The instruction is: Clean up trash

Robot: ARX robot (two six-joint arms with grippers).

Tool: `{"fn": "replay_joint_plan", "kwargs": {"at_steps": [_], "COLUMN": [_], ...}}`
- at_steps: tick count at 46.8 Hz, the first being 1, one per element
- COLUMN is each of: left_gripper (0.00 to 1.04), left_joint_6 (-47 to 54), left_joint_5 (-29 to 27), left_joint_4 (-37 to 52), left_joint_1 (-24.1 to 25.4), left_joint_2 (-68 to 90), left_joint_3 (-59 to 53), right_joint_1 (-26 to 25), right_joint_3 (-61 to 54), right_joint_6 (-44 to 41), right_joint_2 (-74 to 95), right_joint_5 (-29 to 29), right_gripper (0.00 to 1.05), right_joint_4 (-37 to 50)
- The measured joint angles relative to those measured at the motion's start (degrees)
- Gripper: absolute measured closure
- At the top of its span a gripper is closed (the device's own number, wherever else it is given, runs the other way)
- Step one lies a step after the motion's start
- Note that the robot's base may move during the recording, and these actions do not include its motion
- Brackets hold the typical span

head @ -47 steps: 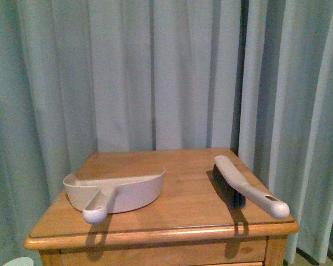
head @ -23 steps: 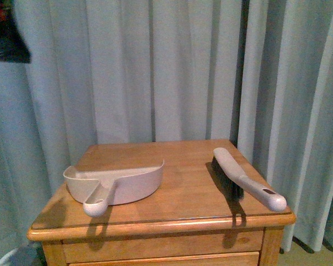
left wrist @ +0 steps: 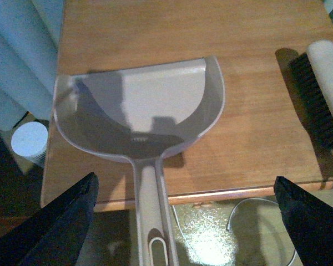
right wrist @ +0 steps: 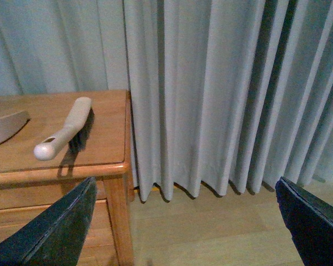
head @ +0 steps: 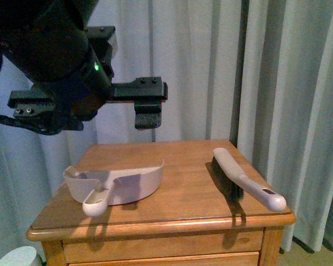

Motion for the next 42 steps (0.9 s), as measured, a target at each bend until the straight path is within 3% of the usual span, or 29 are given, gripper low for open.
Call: {"fn": "replay_joint_plan", "kwargs": {"at_steps": [42], "left_gripper": [0.08], "left_joint_6": [-1.4], "left_joint_5": [0.3], "left_joint_4": [7.3], "left_joint_1": [1.2], "left_joint_2": [7.5], "left_joint_3": [-8.4], "right_joint_1": [0.0], "right_joint_3": [0.0], "right_joint_6": [0.0], "right_joint_2": [0.0], "right_joint_5": [0.0], "right_gripper": [0.07], "right_joint_4": [0.0]}}
